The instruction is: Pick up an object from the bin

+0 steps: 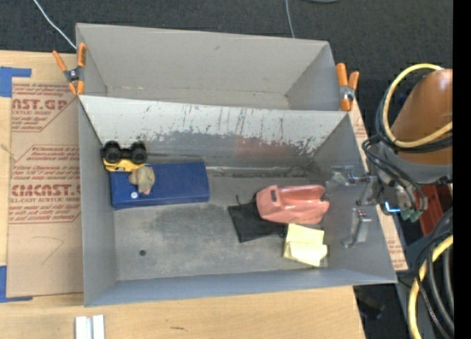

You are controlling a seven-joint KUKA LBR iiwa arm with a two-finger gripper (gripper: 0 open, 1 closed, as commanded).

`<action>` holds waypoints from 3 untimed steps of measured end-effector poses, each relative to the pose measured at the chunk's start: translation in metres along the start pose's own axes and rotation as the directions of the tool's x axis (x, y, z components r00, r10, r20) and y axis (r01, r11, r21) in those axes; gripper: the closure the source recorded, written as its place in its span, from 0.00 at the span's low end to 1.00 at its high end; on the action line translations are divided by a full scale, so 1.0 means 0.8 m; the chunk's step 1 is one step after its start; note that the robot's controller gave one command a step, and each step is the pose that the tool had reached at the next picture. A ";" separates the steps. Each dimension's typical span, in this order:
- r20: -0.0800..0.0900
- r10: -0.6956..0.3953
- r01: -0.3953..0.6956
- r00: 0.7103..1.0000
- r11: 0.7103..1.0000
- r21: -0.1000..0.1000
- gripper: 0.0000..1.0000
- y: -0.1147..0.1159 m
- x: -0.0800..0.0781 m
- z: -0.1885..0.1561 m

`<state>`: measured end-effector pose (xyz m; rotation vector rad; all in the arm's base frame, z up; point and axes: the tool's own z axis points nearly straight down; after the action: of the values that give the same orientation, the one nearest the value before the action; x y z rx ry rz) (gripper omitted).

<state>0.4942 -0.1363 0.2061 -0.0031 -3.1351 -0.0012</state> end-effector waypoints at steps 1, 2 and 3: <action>0.008 -0.002 0.002 1.000 1.000 0.001 0.00 0.001 -0.002 -0.006; 0.009 -0.169 0.169 0.986 0.986 0.003 0.00 0.019 -0.095 0.127; 0.008 -0.218 0.218 0.976 0.976 0.003 0.00 0.008 -0.101 0.076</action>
Offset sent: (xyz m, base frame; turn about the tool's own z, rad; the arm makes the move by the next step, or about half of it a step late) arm 0.0946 0.0198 -0.1361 -0.2200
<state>0.5744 -0.1304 0.1446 0.3412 -3.1247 0.0009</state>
